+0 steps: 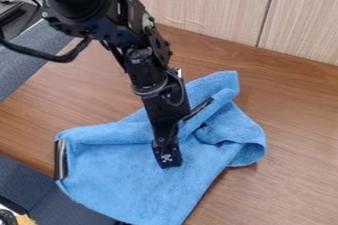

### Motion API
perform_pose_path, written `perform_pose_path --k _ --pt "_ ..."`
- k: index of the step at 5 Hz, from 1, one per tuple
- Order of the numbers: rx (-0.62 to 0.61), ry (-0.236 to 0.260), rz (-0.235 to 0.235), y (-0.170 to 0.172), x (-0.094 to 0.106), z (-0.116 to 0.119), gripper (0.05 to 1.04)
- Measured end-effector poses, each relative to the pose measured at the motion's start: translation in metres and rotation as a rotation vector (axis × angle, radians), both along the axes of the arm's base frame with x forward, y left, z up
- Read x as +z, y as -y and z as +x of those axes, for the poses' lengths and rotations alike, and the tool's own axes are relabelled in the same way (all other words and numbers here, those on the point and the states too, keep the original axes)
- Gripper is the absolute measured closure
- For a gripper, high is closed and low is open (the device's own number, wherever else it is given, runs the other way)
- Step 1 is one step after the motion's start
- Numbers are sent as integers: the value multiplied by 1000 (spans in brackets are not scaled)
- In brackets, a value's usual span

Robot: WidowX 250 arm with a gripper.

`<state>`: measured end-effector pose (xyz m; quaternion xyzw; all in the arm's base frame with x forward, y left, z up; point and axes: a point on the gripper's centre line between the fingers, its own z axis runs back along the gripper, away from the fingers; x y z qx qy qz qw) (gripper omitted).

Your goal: Unfold the from left to right

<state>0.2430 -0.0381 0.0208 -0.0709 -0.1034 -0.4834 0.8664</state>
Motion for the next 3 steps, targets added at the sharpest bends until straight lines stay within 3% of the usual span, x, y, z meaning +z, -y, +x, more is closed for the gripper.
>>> perform_pose_path --k 3 --pt "-42 35 4 22 -2 25 83"
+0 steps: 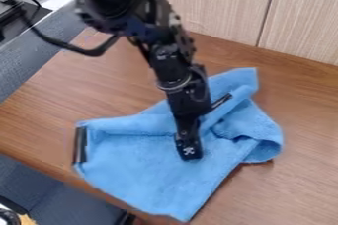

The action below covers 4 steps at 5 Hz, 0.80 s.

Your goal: Unfold the from left to right

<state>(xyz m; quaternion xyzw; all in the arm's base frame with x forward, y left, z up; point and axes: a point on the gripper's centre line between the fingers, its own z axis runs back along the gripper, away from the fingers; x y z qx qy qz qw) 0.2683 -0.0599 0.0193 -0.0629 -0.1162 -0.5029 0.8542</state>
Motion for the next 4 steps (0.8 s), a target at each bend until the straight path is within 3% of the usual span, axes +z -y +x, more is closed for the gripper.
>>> perform_pose_path --k 3,4 --pt "7 15 9 15 0 66 83" --pt "10 20 13 17 1 76 83"
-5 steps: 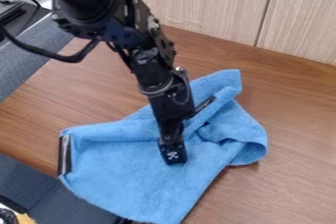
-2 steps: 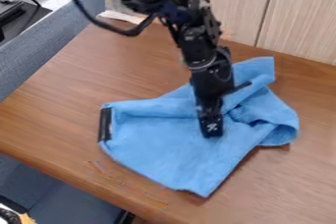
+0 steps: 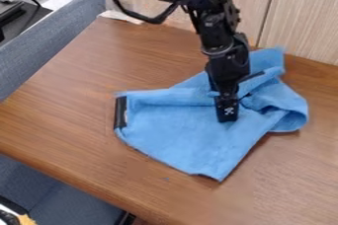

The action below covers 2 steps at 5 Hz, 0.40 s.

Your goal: Unfold the from left to right

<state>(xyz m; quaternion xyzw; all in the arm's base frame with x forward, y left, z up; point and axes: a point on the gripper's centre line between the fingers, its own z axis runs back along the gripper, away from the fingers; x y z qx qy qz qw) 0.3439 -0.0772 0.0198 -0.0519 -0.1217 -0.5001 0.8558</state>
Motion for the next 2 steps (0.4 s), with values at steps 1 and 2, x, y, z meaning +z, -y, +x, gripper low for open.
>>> perform_pose_path --k 1,2 --pt "4 -9 6 -1 0 -1 83" --pt "-4 -19 8 -1 0 -3 84"
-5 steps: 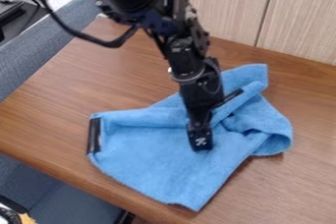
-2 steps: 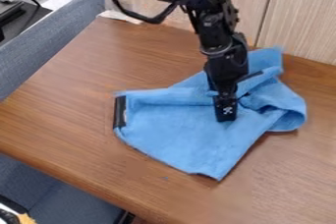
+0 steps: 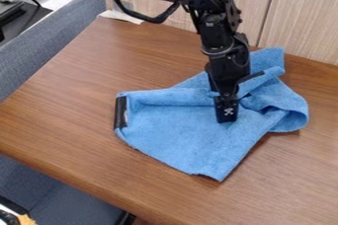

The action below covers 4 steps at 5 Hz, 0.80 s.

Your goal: Unfold the from left to right

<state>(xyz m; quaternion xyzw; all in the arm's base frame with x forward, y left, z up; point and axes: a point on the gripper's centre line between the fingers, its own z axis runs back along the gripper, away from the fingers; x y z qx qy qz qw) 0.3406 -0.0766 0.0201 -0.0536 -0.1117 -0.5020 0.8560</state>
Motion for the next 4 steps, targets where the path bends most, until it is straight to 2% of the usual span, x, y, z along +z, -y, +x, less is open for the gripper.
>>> perform_pose_path --k 2,4 --pt "5 34 -23 3 29 0 84" --pt "10 145 -34 -1 84 -3 84"
